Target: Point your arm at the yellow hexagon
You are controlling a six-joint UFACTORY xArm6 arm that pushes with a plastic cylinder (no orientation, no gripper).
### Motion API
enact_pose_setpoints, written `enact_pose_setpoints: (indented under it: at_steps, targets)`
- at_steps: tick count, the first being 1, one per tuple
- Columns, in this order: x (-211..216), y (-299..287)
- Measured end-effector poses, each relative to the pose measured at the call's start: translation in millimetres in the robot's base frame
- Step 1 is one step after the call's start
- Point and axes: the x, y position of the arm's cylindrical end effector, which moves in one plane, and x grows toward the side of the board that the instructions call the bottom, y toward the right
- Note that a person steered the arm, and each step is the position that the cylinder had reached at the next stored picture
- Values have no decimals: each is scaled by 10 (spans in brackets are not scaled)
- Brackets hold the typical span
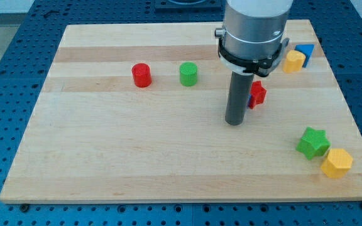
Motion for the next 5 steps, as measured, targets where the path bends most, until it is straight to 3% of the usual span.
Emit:
enact_pose_setpoints:
  at_steps: [2,5]
  targets:
    - [287,493]
    - [-166,2244]
